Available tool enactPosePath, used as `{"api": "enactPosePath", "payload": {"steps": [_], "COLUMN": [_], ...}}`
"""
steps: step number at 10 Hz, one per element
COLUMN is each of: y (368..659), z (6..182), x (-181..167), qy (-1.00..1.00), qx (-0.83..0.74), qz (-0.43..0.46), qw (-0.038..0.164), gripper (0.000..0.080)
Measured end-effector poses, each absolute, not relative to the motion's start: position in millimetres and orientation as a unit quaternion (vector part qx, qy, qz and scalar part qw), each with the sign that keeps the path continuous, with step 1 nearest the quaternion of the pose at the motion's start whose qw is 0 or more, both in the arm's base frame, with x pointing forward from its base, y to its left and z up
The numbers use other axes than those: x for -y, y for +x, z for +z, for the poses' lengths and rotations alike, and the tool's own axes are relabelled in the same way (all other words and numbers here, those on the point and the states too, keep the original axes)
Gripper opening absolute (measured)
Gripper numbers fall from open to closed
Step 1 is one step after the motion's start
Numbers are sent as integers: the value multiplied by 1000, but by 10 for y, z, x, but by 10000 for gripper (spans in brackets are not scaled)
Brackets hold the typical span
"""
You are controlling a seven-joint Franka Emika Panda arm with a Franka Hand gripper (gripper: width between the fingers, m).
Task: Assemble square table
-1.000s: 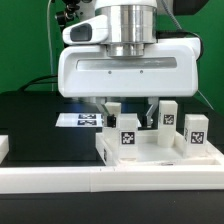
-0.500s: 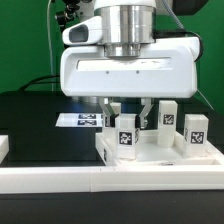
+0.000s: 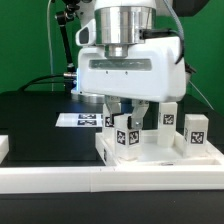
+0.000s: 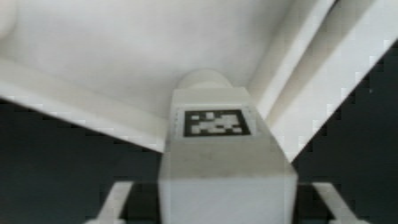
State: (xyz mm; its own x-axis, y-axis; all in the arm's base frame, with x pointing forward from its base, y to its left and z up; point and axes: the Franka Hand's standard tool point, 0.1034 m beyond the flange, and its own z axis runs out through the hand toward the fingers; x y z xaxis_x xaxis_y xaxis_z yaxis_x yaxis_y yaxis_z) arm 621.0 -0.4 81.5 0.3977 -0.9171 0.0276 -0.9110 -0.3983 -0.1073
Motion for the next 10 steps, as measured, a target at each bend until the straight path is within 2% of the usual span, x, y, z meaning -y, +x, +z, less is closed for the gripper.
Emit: {"api": "enactPosePath", "payload": {"steps": [3,10], "y": [6199,6195], "z": [809,805], "x": [-15,-22], "qy": [-745,-609], "qx": [-664,-791], "qz": [-30,-18], "qw": [45,54], "gripper": [290,290]}}
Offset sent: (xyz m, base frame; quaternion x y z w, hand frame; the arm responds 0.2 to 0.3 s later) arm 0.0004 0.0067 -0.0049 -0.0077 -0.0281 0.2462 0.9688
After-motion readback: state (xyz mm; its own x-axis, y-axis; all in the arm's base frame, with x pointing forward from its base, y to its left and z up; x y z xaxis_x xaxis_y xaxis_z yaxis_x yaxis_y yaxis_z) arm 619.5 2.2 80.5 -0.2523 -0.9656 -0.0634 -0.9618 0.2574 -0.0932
